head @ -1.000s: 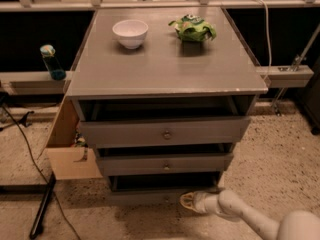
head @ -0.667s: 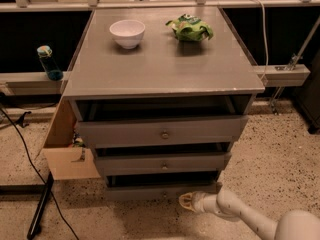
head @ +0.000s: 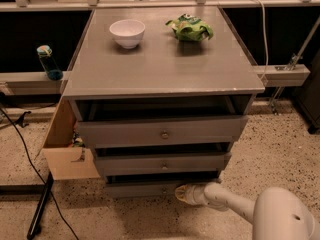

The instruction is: Close bottom drawer

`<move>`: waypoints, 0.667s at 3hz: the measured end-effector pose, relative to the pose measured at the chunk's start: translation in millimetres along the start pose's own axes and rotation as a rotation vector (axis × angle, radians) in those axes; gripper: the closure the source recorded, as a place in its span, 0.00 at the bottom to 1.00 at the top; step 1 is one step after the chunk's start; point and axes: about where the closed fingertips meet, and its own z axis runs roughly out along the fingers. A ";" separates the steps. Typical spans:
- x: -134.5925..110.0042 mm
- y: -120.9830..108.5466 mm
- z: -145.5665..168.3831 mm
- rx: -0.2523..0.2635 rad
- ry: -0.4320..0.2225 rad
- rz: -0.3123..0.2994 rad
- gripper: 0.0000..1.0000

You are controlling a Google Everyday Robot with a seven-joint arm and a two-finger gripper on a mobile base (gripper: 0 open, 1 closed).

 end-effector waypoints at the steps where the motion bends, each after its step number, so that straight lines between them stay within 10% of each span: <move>1: 0.0 0.1 0.2 0.004 0.001 -0.001 1.00; 2: -0.5 0.3 1.7 0.033 0.008 -0.009 1.00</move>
Offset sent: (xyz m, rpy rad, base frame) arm 0.0022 -0.0019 -0.0002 -0.0152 -0.0635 -0.0348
